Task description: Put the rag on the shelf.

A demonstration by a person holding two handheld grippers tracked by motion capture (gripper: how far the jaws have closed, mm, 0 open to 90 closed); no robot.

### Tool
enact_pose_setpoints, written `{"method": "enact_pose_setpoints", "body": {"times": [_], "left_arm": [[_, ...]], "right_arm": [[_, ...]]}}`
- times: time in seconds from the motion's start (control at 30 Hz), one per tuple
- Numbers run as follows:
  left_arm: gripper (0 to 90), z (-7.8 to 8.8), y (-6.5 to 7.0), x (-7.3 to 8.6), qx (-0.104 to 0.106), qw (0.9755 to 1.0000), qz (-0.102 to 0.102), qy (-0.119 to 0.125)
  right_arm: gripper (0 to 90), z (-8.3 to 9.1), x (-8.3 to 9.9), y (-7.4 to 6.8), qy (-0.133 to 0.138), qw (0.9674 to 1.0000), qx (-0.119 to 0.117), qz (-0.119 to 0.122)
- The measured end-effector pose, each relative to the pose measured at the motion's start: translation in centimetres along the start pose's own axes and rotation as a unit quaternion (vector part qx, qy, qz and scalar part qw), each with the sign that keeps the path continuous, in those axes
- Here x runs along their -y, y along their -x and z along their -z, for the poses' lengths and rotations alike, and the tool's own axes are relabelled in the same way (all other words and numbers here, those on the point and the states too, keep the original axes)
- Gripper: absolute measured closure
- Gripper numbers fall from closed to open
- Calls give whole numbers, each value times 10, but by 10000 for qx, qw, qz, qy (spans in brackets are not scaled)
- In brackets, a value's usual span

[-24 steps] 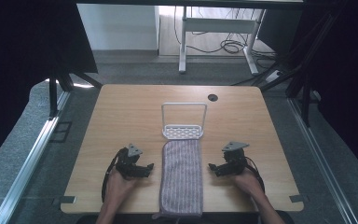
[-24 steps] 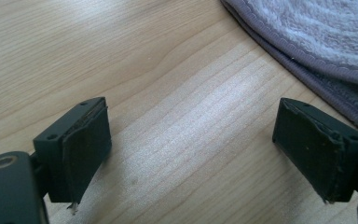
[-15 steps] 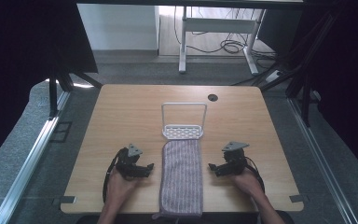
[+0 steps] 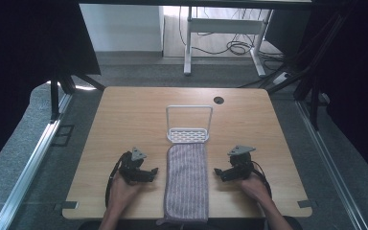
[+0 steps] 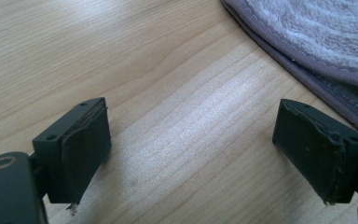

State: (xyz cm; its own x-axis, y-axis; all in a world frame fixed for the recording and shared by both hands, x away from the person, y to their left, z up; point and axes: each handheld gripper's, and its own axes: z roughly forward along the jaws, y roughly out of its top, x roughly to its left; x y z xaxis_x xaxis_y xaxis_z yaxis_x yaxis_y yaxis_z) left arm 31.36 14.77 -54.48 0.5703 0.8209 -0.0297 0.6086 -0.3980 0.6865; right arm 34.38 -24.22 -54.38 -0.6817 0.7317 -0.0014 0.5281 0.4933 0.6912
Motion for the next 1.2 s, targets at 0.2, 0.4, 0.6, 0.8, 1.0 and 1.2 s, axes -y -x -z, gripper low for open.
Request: {"method": "enact_pose_setpoints", "body": {"times": [0.2, 0.4, 0.6, 0.8, 1.0, 1.2], "left_arm": [[116, 0, 0, 0, -22, 10000, 23, 11], [124, 1, 0, 0, -32, 10000, 20, 6], [152, 4, 1, -3, -38, 10000, -2, 62], [162, 7, 2, -8, 49, 9999, -19, 105], [173, 5, 6, -19, 171, 9997, -105, 109], [178, 2, 9, -30, 258, 9994, -216, 125]], "right_arm": [[0, 0, -1, 0, -35, 10000, -11, -4], [21, 2, -2, 0, -86, 9999, -47, -109], [48, 6, -5, 4, -82, 9996, -151, -231], [59, 9, -11, 6, -32, 9992, -227, -324], [123, 9, -18, 6, -90, 9990, -282, -337], [158, 9, -25, 6, -98, 9985, -337, -415]]}}
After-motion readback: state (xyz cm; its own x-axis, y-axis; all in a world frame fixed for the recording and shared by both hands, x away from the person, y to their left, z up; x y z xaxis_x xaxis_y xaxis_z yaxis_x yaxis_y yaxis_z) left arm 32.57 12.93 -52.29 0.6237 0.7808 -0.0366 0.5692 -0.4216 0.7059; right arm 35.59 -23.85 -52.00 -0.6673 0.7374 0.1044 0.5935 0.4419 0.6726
